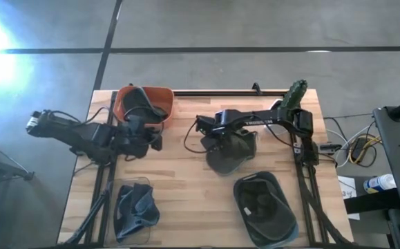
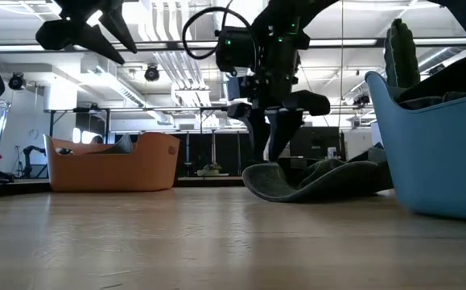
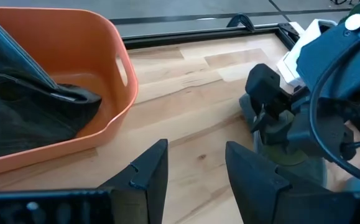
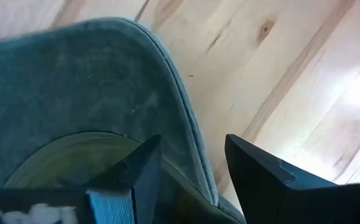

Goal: Pick & Place hat
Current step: Put the green cap into the orange bin

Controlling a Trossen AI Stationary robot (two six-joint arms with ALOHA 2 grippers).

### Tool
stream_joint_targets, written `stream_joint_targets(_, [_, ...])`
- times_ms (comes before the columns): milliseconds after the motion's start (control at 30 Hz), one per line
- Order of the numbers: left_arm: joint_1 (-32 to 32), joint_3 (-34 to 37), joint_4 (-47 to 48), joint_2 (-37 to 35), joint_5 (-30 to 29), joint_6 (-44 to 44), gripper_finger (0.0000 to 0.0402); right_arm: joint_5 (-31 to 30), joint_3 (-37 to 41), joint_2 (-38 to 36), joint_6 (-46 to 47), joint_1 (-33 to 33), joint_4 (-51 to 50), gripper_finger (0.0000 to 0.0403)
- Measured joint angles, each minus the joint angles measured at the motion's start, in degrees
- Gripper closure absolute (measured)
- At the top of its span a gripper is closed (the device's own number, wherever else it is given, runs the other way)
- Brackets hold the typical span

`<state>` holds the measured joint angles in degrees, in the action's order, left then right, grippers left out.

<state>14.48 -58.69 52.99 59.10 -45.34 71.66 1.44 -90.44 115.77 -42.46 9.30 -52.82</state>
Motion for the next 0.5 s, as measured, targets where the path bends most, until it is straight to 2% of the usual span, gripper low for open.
stream_joint_targets(367, [0.41,0.02,-0.39,0.99,0.46,0.33,0.0248,0.72,4.97,0.00,0.90,1.31,0.86,0.0233])
stream_joint_targets(500, [0.42,0.02,-0.39,0.99,0.46,0.37,0.0248,2.77,6.74,0.00,3.12,1.29,0.84,0.0245])
